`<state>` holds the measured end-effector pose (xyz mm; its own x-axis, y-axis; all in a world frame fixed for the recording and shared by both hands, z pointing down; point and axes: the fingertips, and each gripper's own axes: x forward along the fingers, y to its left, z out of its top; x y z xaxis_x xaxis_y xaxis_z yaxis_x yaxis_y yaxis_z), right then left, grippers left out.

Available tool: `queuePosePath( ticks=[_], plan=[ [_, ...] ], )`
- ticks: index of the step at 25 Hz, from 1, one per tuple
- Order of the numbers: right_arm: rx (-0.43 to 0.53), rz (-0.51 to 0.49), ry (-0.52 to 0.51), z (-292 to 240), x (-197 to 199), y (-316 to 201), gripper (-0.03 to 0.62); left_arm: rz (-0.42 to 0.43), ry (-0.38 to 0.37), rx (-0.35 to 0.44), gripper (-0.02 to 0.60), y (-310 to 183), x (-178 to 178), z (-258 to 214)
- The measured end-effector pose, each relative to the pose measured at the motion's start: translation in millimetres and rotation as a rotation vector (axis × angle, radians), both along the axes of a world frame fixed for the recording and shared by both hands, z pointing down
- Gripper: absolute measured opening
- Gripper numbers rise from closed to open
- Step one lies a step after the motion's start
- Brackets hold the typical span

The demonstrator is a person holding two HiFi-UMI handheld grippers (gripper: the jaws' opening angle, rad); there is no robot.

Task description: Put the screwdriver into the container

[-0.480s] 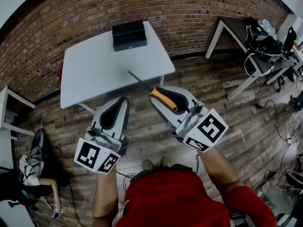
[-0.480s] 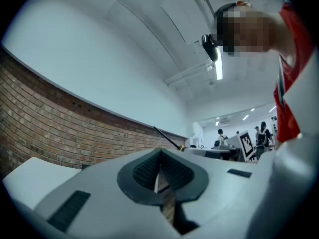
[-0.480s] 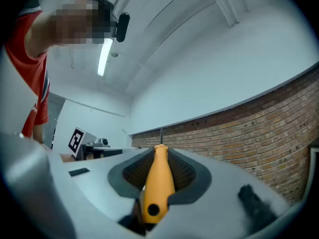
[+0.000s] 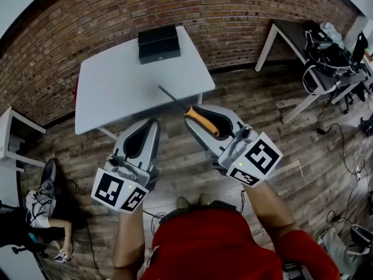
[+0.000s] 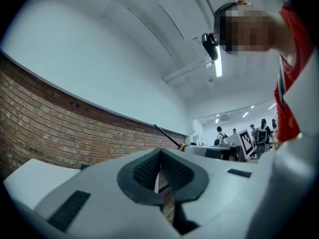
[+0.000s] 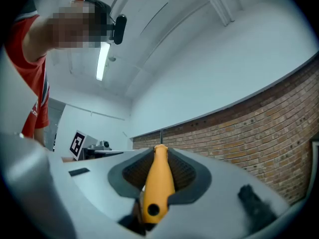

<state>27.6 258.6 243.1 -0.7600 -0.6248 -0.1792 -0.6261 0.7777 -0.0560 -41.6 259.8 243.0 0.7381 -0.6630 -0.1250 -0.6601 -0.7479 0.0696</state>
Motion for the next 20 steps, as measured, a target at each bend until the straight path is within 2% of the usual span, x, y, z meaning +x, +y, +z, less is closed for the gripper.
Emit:
queuePosePath(
  ticks=[13, 20],
  plan=[
    [-0.002, -0.040, 0.019, 6, 47, -1, 0.097, -0.060, -0.006, 0.005, 0.014, -1, 37, 3],
    [0.001, -0.074, 0.021, 8, 53, -5, 0.097, -0.093, -0.015, 0.004, 0.014, -1, 43, 7]
  ],
)
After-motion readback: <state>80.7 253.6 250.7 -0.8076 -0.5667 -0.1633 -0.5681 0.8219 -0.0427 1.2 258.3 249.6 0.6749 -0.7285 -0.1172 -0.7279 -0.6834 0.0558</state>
